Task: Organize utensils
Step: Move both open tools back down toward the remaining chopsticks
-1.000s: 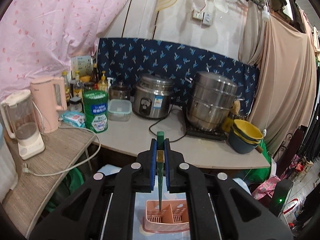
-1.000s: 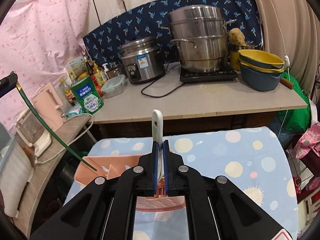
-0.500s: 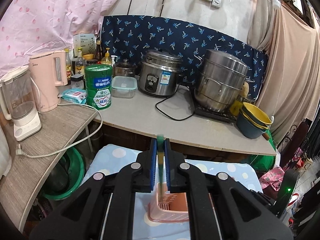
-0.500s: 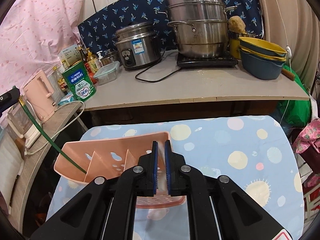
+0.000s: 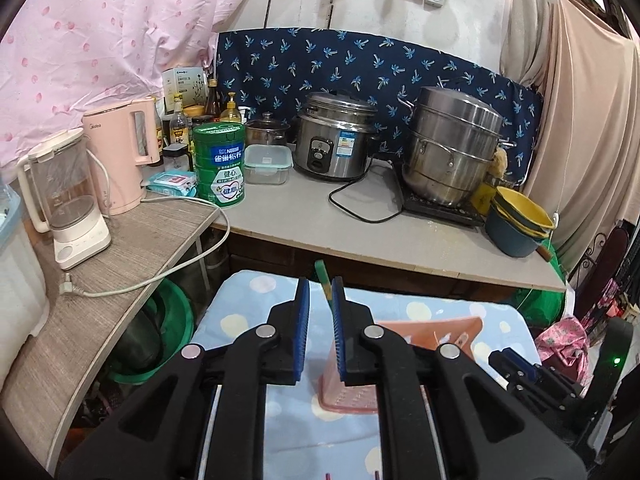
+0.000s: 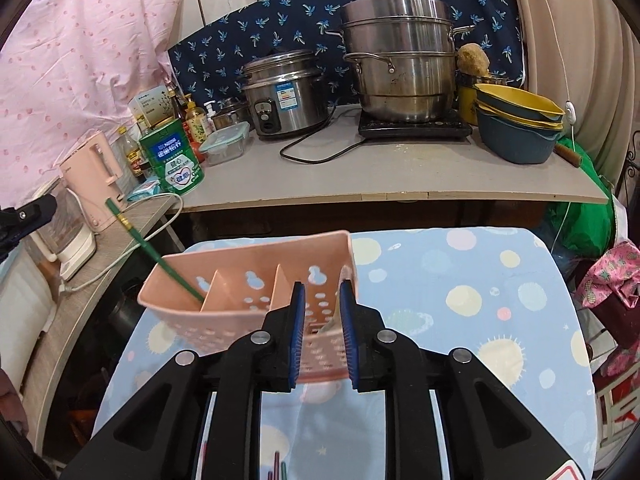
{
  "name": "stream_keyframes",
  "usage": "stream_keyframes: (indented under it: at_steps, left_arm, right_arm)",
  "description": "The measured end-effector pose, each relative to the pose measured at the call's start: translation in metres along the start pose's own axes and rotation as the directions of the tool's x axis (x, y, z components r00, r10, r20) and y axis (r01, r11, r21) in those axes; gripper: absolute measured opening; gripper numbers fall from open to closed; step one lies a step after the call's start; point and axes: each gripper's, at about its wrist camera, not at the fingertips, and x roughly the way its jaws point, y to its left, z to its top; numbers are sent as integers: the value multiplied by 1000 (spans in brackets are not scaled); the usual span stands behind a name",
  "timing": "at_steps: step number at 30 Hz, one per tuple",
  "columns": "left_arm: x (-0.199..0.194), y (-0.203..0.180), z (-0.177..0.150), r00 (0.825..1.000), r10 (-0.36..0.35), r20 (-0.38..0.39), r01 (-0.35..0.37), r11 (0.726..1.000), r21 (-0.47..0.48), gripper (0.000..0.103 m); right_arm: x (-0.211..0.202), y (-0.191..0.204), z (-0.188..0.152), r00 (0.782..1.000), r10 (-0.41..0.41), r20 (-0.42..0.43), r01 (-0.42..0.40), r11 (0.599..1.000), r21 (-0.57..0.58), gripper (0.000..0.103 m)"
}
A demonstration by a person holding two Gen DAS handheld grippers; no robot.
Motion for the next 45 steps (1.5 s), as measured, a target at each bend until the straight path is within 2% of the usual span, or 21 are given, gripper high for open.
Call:
stream_keyframes:
  at_steps: [10,17,21,27,33,39,45]
  left_arm:
    - [-45,-6,-53,998,28,-62,-26,999,40,12]
    - [-73,-4,-107,992,34,-118,-28,998,52,12]
    - [-86,-1,-141,988,43,-145,-35,998,61,12]
    - [-100,2,-200,974,54,-219,-37,996,83,12]
    - [-102,6,-244,956,52,-288,-29,996,83,12]
    - [-105,18,-278,942,36,-334,-18,998,56,12]
    - [-105,17,-301,925,42,-378,-17,997,69,18]
  right_arm:
    - [-67,9,-49,1000,23,12,-22,999,-29,25]
    - [-112,7,-102,1000,10,-3,-10,999,-43,27]
    - [-128,5,-138,999,-1,-41,-1,998,-55,28]
    - [-135,5,-194,992,6,-126,-13,998,-59,28]
    - [-130,7,-239,980,6,-200,-18,998,-58,28]
    - [-122,6,-266,969,11,-247,-24,998,-50,28]
    - [-118,6,-279,964,18,-265,-31,998,-46,28]
